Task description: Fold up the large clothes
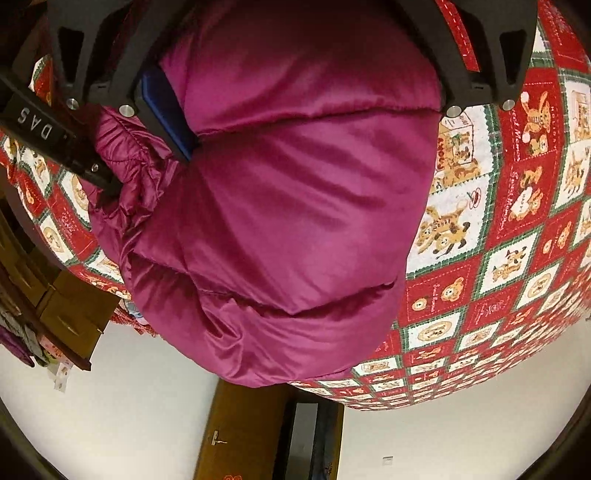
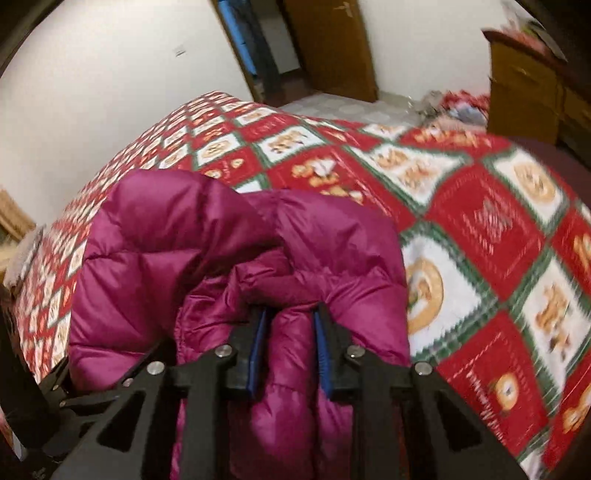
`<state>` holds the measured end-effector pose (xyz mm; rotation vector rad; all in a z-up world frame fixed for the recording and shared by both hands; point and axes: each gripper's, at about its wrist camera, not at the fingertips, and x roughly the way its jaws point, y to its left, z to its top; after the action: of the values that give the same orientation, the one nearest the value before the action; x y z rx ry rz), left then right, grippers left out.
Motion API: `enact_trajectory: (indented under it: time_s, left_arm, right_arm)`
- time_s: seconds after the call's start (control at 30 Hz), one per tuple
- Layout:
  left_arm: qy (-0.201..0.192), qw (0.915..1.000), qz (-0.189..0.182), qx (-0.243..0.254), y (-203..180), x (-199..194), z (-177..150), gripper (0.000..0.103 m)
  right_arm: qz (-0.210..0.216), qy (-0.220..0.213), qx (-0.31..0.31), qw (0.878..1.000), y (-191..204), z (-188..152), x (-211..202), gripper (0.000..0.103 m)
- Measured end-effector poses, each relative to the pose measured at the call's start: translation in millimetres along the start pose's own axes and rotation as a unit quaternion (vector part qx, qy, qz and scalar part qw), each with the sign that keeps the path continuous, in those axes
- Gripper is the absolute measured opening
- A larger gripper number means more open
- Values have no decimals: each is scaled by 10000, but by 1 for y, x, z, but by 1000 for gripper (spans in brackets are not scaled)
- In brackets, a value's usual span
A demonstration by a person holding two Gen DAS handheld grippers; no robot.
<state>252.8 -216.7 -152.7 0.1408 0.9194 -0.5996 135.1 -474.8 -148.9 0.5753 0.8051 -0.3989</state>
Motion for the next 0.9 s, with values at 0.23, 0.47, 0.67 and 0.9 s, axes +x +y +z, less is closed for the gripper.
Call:
enact_trajectory:
  time_s: [0.23,0.47,0.67,0.9]
  left_arm:
    - [16,9999,-31,117,5,-7,5,102]
    - [-589,9946,554,653,-7,-30,28,102]
    - [-534,9935,790,623,4,-9,57,102]
    - [-282,9945,840,567,10,23,50,102]
  right_arm:
    - [-378,-737,-109,9965,9,-27,-4,24]
    - [-255,-891,-139,9956,4,-32,-10,24]
    - [-167,-955,-134,9952,3,-34,-8,24]
    - [-115,-979,-122,9951,1,-35,-9,24]
